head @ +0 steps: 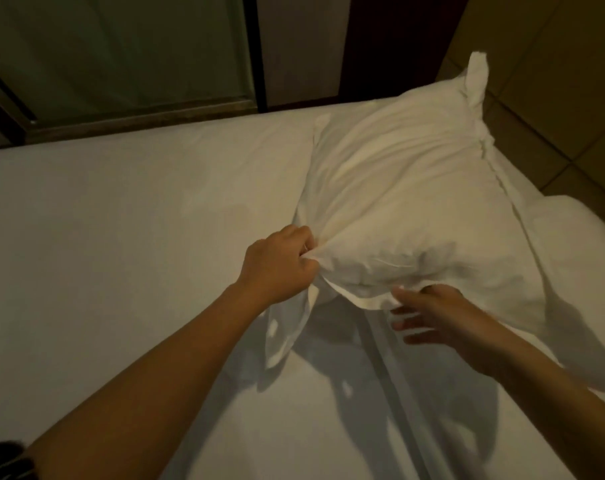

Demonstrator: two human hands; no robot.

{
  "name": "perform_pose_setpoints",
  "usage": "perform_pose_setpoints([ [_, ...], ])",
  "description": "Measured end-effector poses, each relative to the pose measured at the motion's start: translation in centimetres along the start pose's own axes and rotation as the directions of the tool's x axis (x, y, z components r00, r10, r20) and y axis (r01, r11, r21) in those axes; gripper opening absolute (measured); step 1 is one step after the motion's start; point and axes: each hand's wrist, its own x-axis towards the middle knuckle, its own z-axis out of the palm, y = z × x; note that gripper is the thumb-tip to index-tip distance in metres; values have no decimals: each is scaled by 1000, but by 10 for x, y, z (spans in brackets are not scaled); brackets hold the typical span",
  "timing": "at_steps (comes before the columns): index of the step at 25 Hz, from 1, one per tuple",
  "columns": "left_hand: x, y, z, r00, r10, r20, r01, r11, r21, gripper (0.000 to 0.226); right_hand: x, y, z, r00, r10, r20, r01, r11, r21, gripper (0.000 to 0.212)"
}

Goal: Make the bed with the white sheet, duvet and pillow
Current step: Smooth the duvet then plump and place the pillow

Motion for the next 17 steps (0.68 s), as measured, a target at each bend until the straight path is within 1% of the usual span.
perform_pose_setpoints([
  [1, 3, 2, -7, 998, -29, -50, 23, 993, -116, 16, -11, -12, -9, 999, -1, 51, 8, 990, -139, 22],
  [2, 10, 6, -11, 992, -56, -117, 31, 978, -208, 21, -16, -25, -18, 997, -37, 60, 48, 980, -192, 24],
  [3, 21, 10, -13, 983, -76, -167, 30, 965, -261, 26, -15, -40, -28, 994, -109, 30, 113, 976, -184, 26],
  [4, 36, 15, -13, 980, -97, -174, 44, 958, -284, 28, -9, -56, -38, 977, -210, -32, 203, 968, -146, 26],
  [5, 51, 21, -10, 980, -117, -159, 68, 957, -283, 30, 2, -72, -48, 930, -344, -129, 323, 933, -161, 25],
  [6, 67, 27, -5, 982, -130, -135, 90, 959, -268, 33, 20, -88, -57, 838, -493, -232, 437, 863, -254, 22],
  [7, 80, 33, 3, 984, -139, -114, 106, 962, -253, 39, 44, -99, -65, 727, -625, -285, 494, 764, -414, 18],
  [8, 93, 37, 13, 986, -143, -91, 116, 962, -247, 45, 71, -105, -71, 645, -711, -281, 477, 662, -579, 21],
  [9, 105, 42, 21, 985, -152, -77, 129, 960, -247, 52, 99, -107, -76, 632, -737, -238, 425, 587, -689, 33],
  [10, 116, 44, 29, 983, -171, -65, 150, 956, -252, 58, 124, -105, -80, 681, -708, -185, 366, 549, -752, 47],
  [11, 130, 46, 36, 978, -205, -45, 186, 947, -263, 63, 149, -102, -85, 749, -643, -156, 296, 536, -791, 59],
  [12, 143, 47, 42, 968, -252, -7, 241, 933, -267, 68, 168, -98, -87, 807, -572, -147, 221, 523, -823, 67],
  [13, 155, 46, 49, 955, -295, 41, 296, 925, -240, 72, 185, -92, -89, 841, -522, -145, 169, 506, -846, 70],
  [14, 168, 46, 58, 943, -324, 81, 334, 924, -184, 73, 198, -84, -91, 862, -486, -143, 135, 493, -859, 70],
  [15, 176, 46, 68, 937, -337, 90, 346, 931, -118, 69, 209, -75, -93, 871, -469, -148, 115, 487, -866, 67],
  [16, 183, 46, 83, 943, -329, 54, 332, 941, -63, 59, 221, -65, -95, 870, -467, -159, 102, 486, -868, 61],
  [17, 187, 46, 98, 950, -310, -33, 309, 951, -27, 46, 232, -54, -96, 858, -484, -175, 94, 480, -872, 52],
])
